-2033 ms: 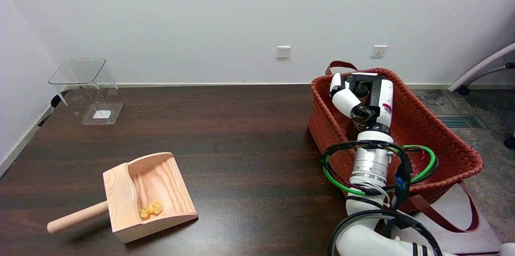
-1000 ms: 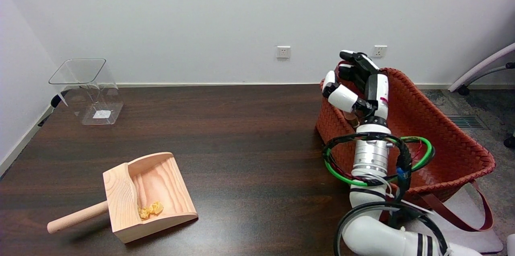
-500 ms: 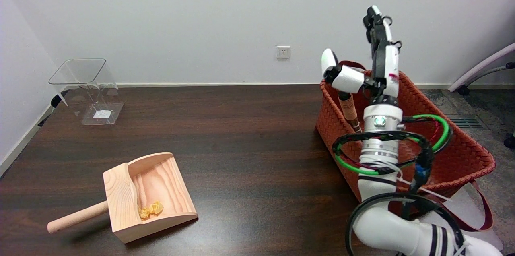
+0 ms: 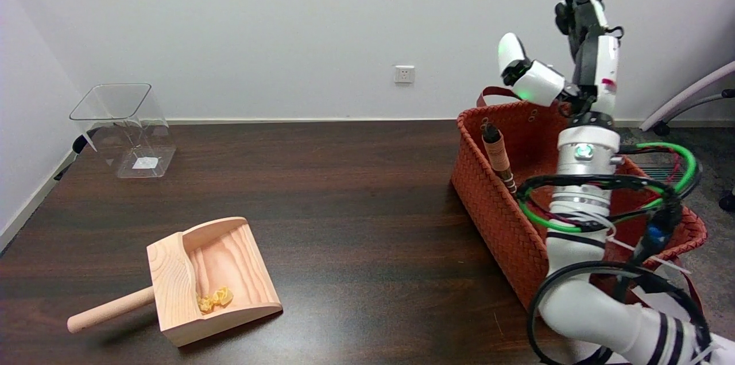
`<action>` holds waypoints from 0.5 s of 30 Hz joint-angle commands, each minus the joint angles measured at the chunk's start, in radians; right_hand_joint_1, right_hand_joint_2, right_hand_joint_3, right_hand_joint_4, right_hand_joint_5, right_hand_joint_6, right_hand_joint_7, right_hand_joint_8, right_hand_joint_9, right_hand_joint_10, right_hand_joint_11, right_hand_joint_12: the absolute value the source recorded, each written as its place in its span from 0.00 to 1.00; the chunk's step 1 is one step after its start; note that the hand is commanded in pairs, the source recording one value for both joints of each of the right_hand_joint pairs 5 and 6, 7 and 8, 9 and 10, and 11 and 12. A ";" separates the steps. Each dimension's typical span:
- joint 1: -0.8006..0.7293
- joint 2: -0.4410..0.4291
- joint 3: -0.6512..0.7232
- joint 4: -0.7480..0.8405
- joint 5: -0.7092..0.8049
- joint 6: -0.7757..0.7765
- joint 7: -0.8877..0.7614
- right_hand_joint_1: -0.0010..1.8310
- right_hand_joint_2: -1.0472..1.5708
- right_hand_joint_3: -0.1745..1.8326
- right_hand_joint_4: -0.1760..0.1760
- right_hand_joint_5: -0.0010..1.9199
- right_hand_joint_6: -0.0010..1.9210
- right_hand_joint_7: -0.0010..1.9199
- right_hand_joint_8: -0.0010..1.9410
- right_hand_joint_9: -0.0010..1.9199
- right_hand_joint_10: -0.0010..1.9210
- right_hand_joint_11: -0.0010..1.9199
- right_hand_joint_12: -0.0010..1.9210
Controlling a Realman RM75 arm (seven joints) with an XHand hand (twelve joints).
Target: Place the broom into the brown storage basket.
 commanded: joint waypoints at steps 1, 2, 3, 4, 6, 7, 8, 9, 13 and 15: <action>-0.067 0.152 0.097 -0.067 0.113 0.041 -0.020 0.52 0.55 0.61 0.50 0.18 0.18 0.13 0.12 0.18 0.18 0.18 0.18; -0.070 0.164 0.099 -0.065 0.130 0.050 -0.020 0.52 0.55 0.61 0.50 0.18 0.18 0.13 0.12 0.18 0.18 0.18 0.18; -0.076 0.173 0.105 -0.064 0.141 0.055 -0.020 0.51 0.56 0.60 0.50 0.18 0.18 0.13 0.12 0.18 0.18 0.18 0.18; -0.083 0.180 0.114 -0.064 0.149 0.056 -0.020 0.50 0.56 0.60 0.50 0.18 0.18 0.13 0.12 0.18 0.18 0.18 0.18; -0.113 0.192 0.155 -0.064 0.163 0.051 -0.020 0.50 0.56 0.60 0.50 0.18 0.18 0.13 0.12 0.18 0.18 0.18 0.18; -0.127 0.193 0.176 -0.065 0.166 0.048 -0.018 0.50 0.56 0.60 0.50 0.18 0.18 0.13 0.12 0.18 0.18 0.18 0.18; -0.148 0.194 0.204 -0.065 0.170 0.044 -0.015 0.50 0.56 0.60 0.50 0.18 0.18 0.13 0.12 0.18 0.18 0.18 0.18; -0.165 0.195 0.226 -0.064 0.171 0.041 -0.012 0.50 0.56 0.60 0.50 0.19 0.19 0.13 0.12 0.19 0.19 0.19 0.19; -0.222 0.183 0.314 -0.056 0.171 0.031 -0.009 0.50 0.56 0.61 0.50 0.19 0.19 0.13 0.13 0.19 0.19 0.19 0.19; -0.244 0.178 0.337 -0.046 0.165 0.031 -0.008 0.50 0.56 0.62 0.50 0.20 0.20 0.13 0.13 0.20 0.20 0.20 0.20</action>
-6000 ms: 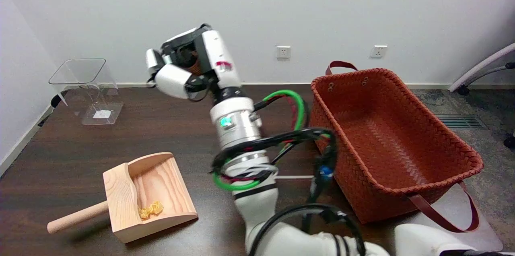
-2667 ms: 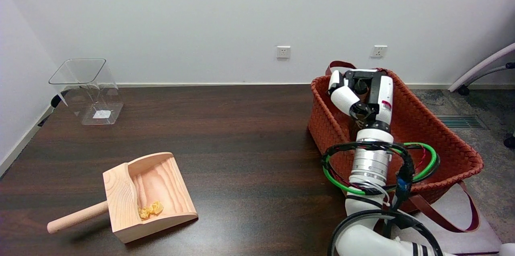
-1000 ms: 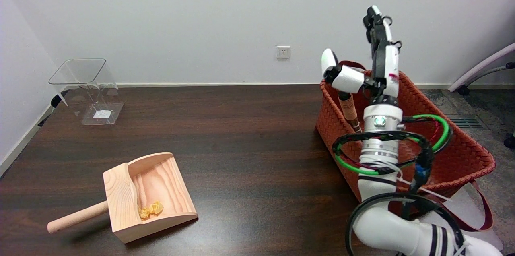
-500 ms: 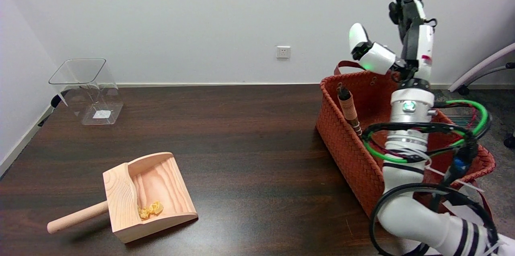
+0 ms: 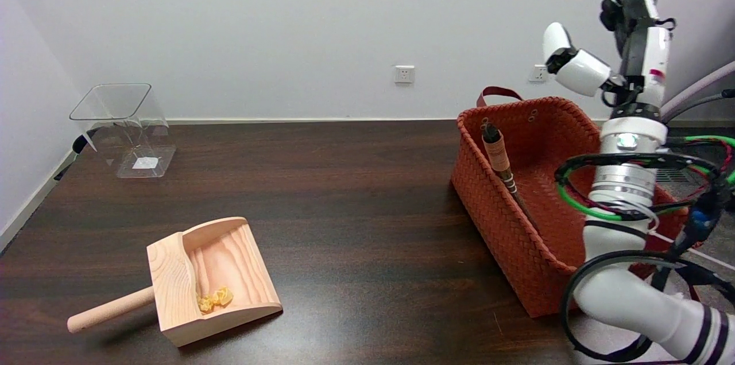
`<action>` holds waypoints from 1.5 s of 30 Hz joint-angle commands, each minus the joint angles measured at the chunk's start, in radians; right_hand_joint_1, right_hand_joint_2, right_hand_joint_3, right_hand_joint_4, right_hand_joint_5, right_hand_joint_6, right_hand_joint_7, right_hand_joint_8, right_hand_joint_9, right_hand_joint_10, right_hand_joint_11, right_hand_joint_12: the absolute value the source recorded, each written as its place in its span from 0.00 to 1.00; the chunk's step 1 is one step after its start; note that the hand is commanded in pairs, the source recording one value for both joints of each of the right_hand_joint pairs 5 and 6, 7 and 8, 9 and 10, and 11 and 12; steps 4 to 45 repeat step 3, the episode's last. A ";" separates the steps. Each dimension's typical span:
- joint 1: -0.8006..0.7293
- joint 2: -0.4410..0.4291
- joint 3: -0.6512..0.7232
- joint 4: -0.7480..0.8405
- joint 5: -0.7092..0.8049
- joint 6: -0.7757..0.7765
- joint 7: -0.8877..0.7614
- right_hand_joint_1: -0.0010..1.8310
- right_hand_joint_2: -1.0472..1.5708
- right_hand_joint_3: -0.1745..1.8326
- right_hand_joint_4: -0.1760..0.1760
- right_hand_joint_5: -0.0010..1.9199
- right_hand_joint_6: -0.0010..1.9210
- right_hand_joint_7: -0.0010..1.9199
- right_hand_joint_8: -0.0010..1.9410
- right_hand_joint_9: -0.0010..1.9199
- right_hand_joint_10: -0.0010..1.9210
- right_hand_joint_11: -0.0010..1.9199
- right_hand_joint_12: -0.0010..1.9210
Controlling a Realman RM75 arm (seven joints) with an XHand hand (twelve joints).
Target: Place the broom into the brown storage basket.
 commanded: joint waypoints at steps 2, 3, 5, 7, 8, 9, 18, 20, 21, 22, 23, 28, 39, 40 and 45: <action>-0.190 0.058 0.242 0.016 0.060 0.010 0.015 0.50 0.56 0.62 0.50 0.20 0.20 0.13 0.13 0.20 0.20 0.20 0.20; -0.196 0.056 0.244 0.022 0.055 0.013 0.026 0.50 0.56 0.62 0.50 0.21 0.21 0.13 0.13 0.21 0.21 0.21 0.21; -0.196 0.056 0.244 0.022 0.055 0.013 0.026 0.50 0.56 0.62 0.50 0.21 0.21 0.13 0.13 0.21 0.21 0.21 0.21; -0.196 0.056 0.244 0.022 0.055 0.013 0.026 0.50 0.56 0.62 0.50 0.21 0.21 0.13 0.13 0.21 0.21 0.21 0.21; -0.196 0.056 0.244 0.022 0.055 0.013 0.026 0.50 0.56 0.62 0.50 0.21 0.21 0.13 0.13 0.21 0.21 0.21 0.21; -0.196 0.056 0.244 0.022 0.055 0.013 0.026 0.50 0.56 0.62 0.50 0.21 0.21 0.13 0.13 0.21 0.21 0.21 0.21; -0.196 0.056 0.244 0.022 0.055 0.013 0.026 0.50 0.56 0.62 0.50 0.21 0.21 0.13 0.13 0.21 0.21 0.21 0.21; -0.196 0.056 0.244 0.022 0.055 0.013 0.026 0.50 0.56 0.62 0.50 0.21 0.21 0.13 0.13 0.21 0.21 0.21 0.21; -0.196 0.056 0.244 0.022 0.055 0.013 0.026 0.50 0.56 0.62 0.50 0.21 0.21 0.13 0.13 0.21 0.21 0.21 0.21; -0.196 0.056 0.244 0.022 0.055 0.013 0.026 0.50 0.56 0.62 0.50 0.21 0.21 0.13 0.13 0.21 0.21 0.21 0.21; -0.196 0.056 0.244 0.022 0.055 0.013 0.026 0.50 0.56 0.62 0.50 0.21 0.21 0.13 0.13 0.21 0.21 0.21 0.21; -0.196 0.056 0.244 0.022 0.055 0.013 0.026 0.50 0.56 0.62 0.50 0.21 0.21 0.13 0.13 0.21 0.21 0.21 0.21; -0.196 0.056 0.244 0.022 0.055 0.013 0.026 0.50 0.56 0.62 0.50 0.21 0.21 0.13 0.13 0.21 0.21 0.21 0.21; -0.196 0.056 0.244 0.022 0.055 0.013 0.026 0.50 0.56 0.62 0.50 0.21 0.21 0.13 0.13 0.21 0.21 0.21 0.21; -0.196 0.056 0.244 0.022 0.055 0.013 0.026 0.50 0.56 0.62 0.50 0.21 0.21 0.13 0.13 0.21 0.21 0.21 0.21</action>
